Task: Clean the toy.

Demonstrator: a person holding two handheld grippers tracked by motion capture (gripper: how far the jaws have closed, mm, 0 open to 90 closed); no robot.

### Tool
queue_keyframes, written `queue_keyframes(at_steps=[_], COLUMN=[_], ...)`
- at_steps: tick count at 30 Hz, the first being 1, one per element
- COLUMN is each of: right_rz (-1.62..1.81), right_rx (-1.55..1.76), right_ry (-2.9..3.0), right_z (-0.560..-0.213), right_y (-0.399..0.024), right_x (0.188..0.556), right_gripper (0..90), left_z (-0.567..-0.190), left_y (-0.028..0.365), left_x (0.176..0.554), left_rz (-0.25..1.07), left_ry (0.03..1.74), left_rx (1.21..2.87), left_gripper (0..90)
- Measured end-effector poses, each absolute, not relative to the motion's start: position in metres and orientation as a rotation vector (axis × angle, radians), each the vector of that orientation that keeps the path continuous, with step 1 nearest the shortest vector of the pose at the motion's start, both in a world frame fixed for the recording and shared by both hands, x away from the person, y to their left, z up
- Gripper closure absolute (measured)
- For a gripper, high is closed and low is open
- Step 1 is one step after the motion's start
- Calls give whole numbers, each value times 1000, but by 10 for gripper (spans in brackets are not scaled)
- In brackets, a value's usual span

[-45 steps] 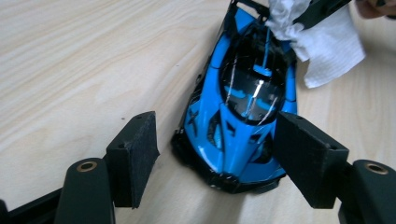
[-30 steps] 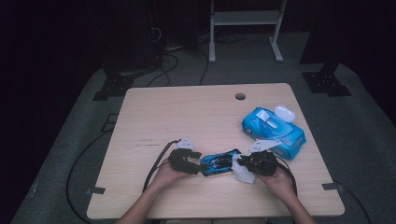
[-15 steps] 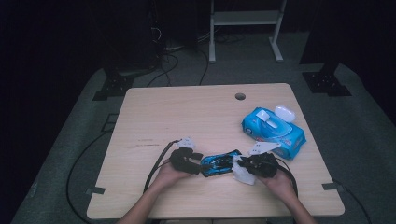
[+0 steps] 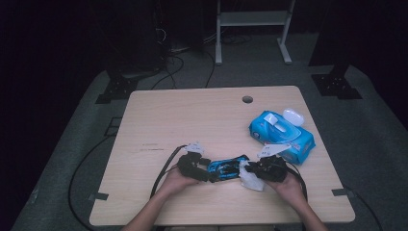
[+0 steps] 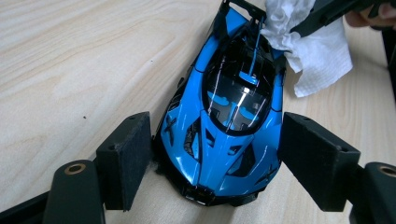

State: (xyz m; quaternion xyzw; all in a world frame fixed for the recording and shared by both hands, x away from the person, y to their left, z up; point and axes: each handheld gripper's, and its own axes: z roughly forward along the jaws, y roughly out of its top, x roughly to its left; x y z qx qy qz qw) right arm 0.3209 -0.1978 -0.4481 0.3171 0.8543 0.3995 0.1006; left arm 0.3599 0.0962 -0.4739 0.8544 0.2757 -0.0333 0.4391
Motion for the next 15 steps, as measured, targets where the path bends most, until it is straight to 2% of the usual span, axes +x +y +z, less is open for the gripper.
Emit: queue_keyframes(at_steps=[15], right_rz=[1188], right_rx=[875], right_ry=[2514], right_z=[-451], right_y=[-198], right_x=[318], right_gripper=[817], left_z=[-475], left_y=[94], left_x=[359], left_rz=[-66], left_ry=[725], left_rx=[2095], left_gripper=[265])
